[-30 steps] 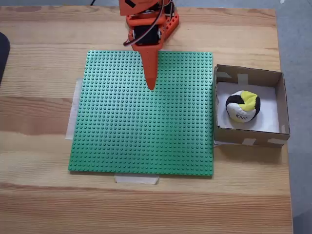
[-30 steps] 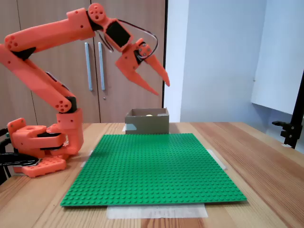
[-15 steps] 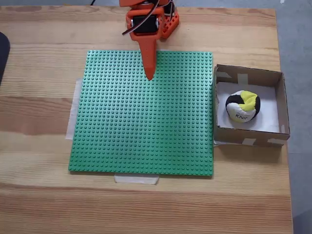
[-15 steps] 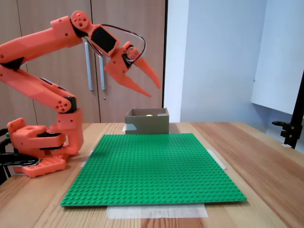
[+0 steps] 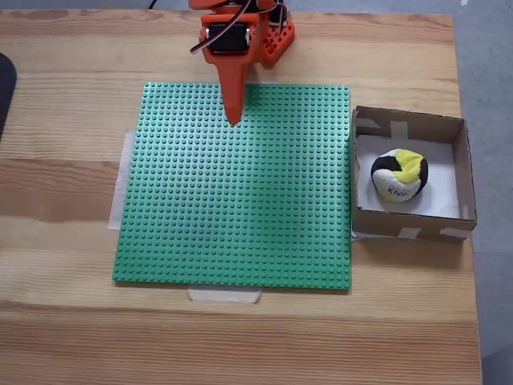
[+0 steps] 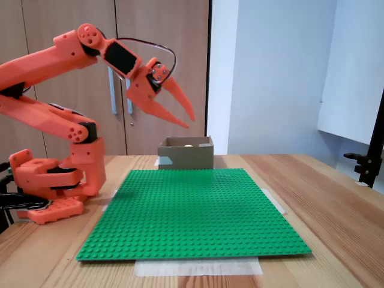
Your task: Pick the ball and put it in the box.
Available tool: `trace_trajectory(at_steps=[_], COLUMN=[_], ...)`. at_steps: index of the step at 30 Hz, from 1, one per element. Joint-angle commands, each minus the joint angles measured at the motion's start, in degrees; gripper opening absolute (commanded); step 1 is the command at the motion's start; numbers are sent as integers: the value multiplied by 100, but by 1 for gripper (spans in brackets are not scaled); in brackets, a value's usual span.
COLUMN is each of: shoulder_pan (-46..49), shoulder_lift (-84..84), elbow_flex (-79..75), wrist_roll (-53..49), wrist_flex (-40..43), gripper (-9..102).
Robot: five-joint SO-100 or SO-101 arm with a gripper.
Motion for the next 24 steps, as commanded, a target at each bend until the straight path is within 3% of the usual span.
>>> trace_trajectory(at_steps=[1, 10, 24], shoulder_pan=[35, 158, 237], shoulder_lift=[264, 976, 1688], elbow_flex=[88, 879, 2188], wrist_roll=[-35, -44, -88], wrist_flex=[-88, -264, -536], gripper=[6, -1, -1])
